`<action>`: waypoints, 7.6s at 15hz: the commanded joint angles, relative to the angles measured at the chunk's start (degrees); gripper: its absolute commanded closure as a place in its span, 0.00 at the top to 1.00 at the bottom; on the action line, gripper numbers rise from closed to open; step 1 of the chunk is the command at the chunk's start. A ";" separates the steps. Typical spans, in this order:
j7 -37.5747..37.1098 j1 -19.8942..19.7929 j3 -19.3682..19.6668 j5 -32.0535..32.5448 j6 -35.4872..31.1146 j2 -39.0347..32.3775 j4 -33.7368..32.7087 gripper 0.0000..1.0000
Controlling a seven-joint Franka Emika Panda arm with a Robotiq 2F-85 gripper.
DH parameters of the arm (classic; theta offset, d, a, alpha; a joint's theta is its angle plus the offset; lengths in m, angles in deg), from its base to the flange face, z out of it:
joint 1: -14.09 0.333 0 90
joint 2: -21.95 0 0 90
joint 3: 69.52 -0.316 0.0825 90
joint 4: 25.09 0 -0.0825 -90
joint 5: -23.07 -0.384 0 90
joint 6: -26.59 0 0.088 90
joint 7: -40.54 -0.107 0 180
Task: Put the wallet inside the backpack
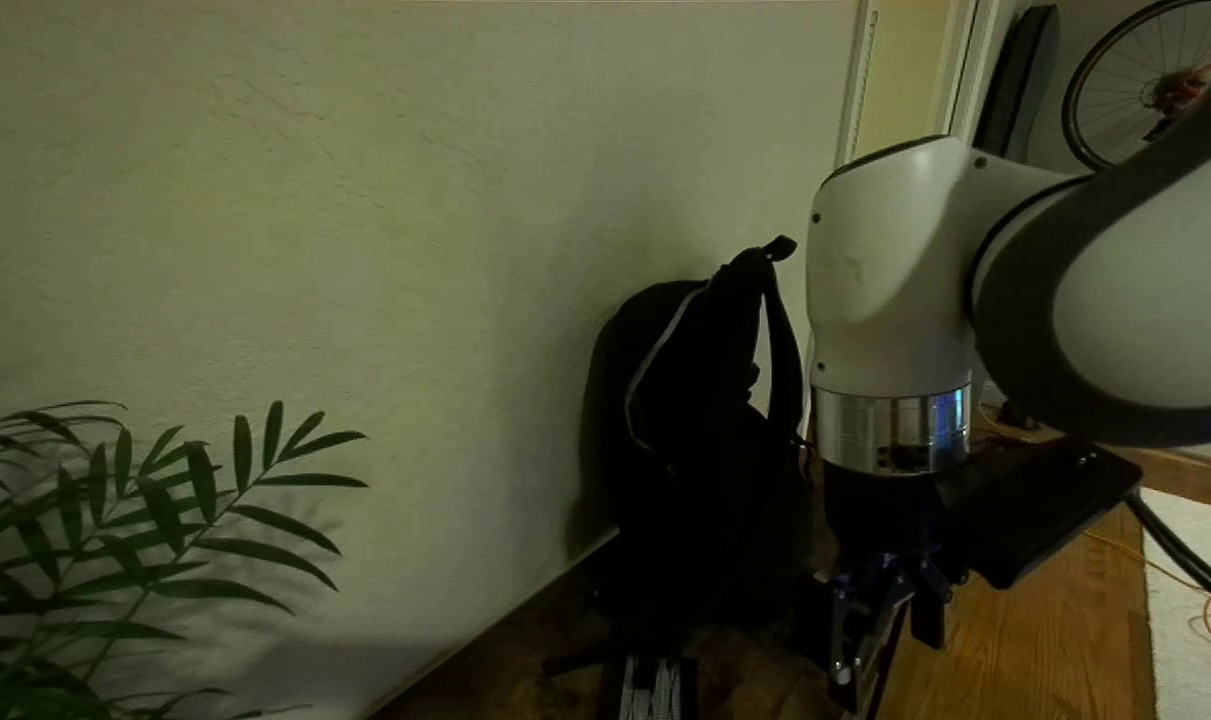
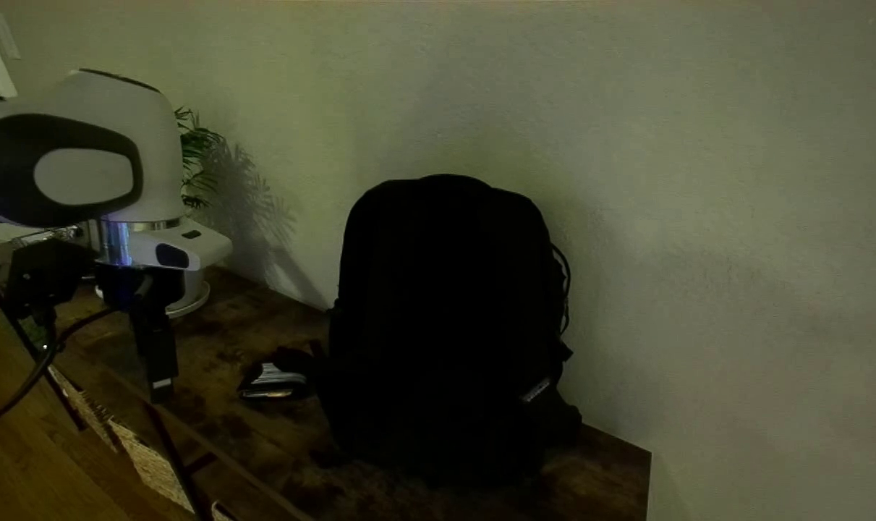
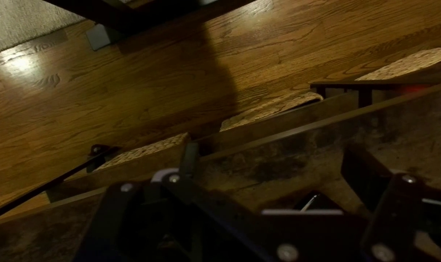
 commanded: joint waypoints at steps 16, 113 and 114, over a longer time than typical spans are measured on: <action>-0.91 3.98 4.08 -1.17 0.13 -7.96 -6.84 1.00; -11.60 19.74 14.86 21.13 16.76 -28.45 -38.12 0.65; -11.69 19.53 14.89 21.08 16.50 -28.11 -37.89 0.73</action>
